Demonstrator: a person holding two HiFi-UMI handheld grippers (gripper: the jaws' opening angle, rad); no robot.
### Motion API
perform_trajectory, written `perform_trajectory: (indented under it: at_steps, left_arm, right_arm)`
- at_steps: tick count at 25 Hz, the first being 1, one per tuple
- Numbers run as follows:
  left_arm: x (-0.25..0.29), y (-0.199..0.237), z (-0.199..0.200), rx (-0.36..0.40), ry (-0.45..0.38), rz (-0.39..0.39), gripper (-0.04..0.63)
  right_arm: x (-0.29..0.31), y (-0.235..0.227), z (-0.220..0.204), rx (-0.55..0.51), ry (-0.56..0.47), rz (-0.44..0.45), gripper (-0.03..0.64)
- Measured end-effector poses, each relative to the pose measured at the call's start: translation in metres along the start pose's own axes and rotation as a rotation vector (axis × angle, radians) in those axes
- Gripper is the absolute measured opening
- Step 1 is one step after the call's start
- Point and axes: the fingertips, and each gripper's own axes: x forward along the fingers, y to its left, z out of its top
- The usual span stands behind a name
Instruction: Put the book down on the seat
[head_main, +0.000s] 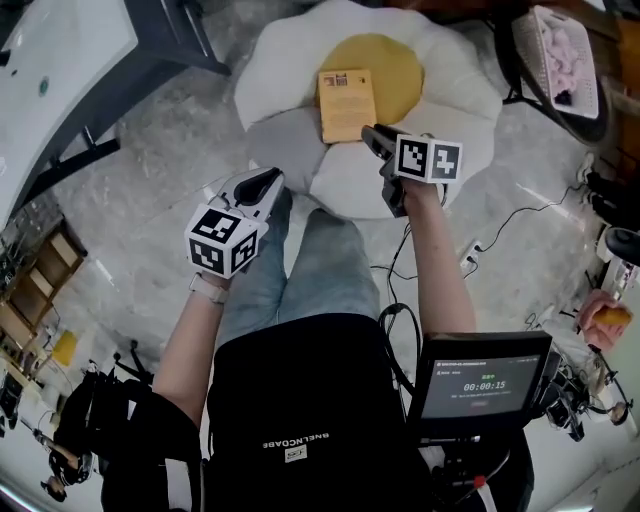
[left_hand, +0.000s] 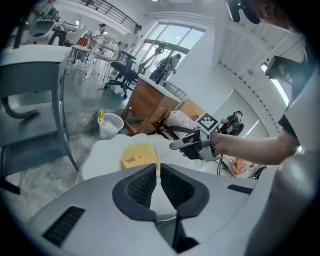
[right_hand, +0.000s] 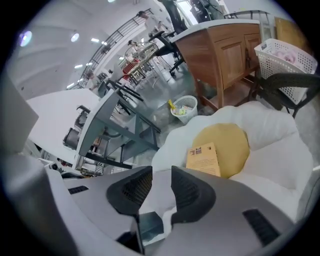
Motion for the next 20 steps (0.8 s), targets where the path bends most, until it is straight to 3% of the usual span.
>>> perform_trajectory:
  at_steps: [20]
  left_arm:
    - [-0.068,-0.048,0.127,0.091,-0.116,-0.044,0.015]
  right_arm:
    - [-0.129,0.117,0.046,0.03,-0.212,0.067,0.129]
